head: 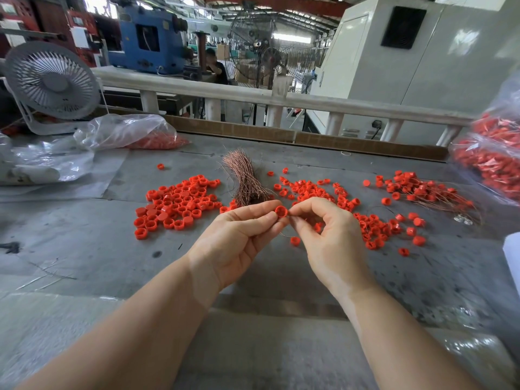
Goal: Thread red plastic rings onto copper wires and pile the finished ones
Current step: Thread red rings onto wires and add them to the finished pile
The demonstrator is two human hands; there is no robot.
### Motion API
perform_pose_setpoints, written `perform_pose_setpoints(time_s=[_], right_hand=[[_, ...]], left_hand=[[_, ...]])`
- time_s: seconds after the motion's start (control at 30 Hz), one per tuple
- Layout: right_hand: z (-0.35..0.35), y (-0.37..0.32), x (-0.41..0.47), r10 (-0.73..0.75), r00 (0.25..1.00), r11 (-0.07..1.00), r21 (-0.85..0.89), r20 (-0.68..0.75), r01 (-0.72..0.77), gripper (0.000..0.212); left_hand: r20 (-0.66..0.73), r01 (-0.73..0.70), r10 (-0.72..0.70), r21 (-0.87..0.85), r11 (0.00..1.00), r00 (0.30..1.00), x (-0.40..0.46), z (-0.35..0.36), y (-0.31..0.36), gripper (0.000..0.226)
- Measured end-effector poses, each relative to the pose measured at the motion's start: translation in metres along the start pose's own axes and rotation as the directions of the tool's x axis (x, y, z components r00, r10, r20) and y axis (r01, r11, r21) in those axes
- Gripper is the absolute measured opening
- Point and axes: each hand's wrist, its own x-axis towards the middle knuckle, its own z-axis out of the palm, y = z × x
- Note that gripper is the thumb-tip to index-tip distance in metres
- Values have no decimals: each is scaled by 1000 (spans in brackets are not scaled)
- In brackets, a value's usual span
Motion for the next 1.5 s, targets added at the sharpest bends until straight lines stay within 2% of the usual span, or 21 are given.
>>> perform_pose_setpoints(time_s=[0.23, 0.73, 1.23, 1.5], right_hand=[[-1, -2, 0, -43, 999, 998, -46, -23, 42, 13], [-1, 1, 0, -20, 1000, 1000, -6, -20, 20, 12], [-1, 0, 0, -11, 1000, 1000, -23, -9, 11, 9], [-1, -1, 0, -24, 1000, 999, -29, -12, 24, 10]], left_hand=[[3, 1, -1, 8, 1000, 1000, -1, 1, 0, 19], [44, 44, -43, -10, 999, 998, -1, 0, 1, 22], [-6, 38, -38, -4, 999, 999, -2, 1, 2, 22], [18, 30, -30, -14, 999, 999, -3, 2, 1, 23]])
